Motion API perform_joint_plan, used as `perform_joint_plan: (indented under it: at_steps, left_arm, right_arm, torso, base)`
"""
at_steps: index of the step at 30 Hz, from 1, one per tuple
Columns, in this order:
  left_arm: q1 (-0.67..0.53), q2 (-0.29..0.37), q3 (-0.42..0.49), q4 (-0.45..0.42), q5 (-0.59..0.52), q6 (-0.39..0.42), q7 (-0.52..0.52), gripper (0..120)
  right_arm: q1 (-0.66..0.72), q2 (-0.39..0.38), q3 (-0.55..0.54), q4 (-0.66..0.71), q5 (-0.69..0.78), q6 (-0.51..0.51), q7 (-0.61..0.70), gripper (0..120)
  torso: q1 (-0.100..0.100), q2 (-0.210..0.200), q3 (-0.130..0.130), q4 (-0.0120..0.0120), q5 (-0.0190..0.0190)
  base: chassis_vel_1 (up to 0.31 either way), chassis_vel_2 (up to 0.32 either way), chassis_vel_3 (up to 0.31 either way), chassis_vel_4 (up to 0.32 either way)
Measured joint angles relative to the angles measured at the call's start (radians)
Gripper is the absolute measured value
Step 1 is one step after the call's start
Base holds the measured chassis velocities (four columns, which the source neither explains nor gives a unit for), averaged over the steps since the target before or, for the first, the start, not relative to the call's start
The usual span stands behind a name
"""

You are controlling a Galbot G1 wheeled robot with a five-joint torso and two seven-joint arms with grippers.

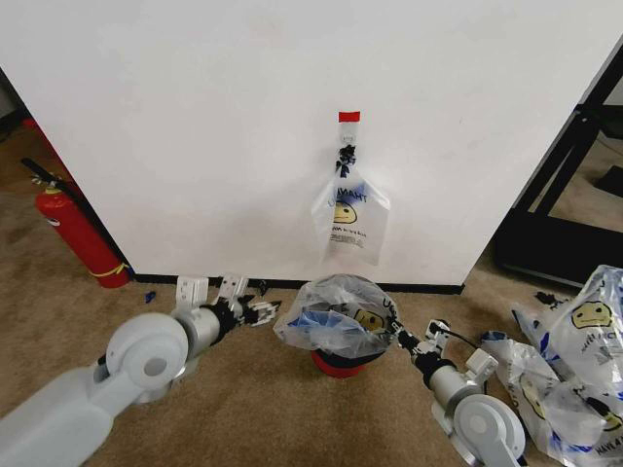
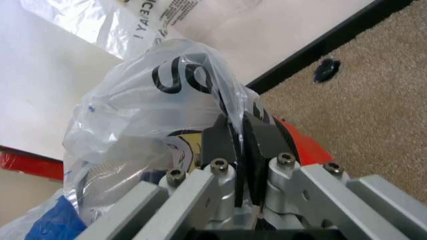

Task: Pick up the garbage bag from the wall and place it over the trash bin.

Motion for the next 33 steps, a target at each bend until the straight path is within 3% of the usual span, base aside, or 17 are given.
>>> perform_joint_plan:
  at_steps: [1, 2, 3, 5, 9, 19, 23, 28, 33]
  left_arm:
    - [0.0, 0.0, 0.0, 0.0, 0.0, 0.0, 0.0, 90]
    - [-0.129, -0.03, 0.108, 0.017, -0.028, 0.021, 0.0, 98]
    - [-0.178, -0.043, 0.167, 0.031, -0.028, 0.027, 0.001, 100]
    - [-0.213, -0.052, 0.214, 0.043, -0.028, 0.034, 0.004, 100]
    - [-0.337, -0.08, 0.391, 0.12, -0.001, 0.055, 0.028, 98]
    - [-0.401, -0.093, 0.462, 0.202, 0.05, 0.057, 0.076, 83]
    - [-0.411, -0.06, 0.479, 0.206, 0.085, 0.057, 0.124, 65]
    - [-0.416, -0.021, 0.49, 0.183, 0.127, 0.057, 0.189, 52]
    - [-0.446, -0.011, 0.532, 0.186, 0.182, 0.056, 0.258, 52]
  right_arm:
    - [0.0, 0.0, 0.0, 0.0, 0.0, 0.0, 0.0, 0]
    - [-0.001, -0.001, 0.0, 0.003, 0.0, 0.0, 0.0, 0]
    - [-0.001, -0.001, -0.001, 0.005, 0.0, 0.0, 0.0, 0]
    - [-0.001, -0.001, -0.001, 0.007, 0.0, 0.0, 0.0, 0]
    - [-0.006, 0.003, 0.0, 0.013, -0.002, -0.002, 0.001, 0]
    - [-0.01, 0.01, -0.009, 0.015, -0.006, -0.003, -0.001, 0]
    - [-0.006, 0.0, -0.015, 0.017, -0.005, -0.006, 0.0, 0]
    - [-0.006, -0.003, -0.015, 0.017, -0.005, -0.007, 0.001, 0]
    - [-0.005, -0.002, -0.016, 0.017, -0.005, -0.007, 0.003, 0]
  torso:
    - [0.0, 0.0, 0.0, 0.0, 0.0]
    - [0.0, 0.0, 0.0, -0.0004, 0.0005]
    - [0.0, 0.0, 0.0, -0.0004, 0.0004]
    - [0.0, 0.0, 0.0, -0.0006, 0.0004]
    - [0.0, 0.0, 0.0, -0.0005, 0.0004]
    - [0.0, 0.0, 0.0, -0.0003, 0.0]
    - [0.0, 0.0, 0.0, -0.0001, 0.0]
    - [0.0, 0.0, 0.0, 0.0, 0.0]
    - [0.0, 0.0, 0.0, -0.0003, 0.0]
  base:
    - [0.0, 0.0, 0.0, 0.0]
    - [0.0, 0.0, 0.0, 0.0]
    - [0.0, 0.0, 0.0, 0.0]
    - [0.0, 0.0, 0.0, 0.0]
    - [0.0, 0.0, 0.0, 0.0]
    - [0.0, 0.0, 0.0, 0.0]
    - [0.0, 0.0, 0.0, 0.0]
    - [0.0, 0.0, 0.0, 0.0]
    - [0.0, 0.0, 0.0, 0.0]
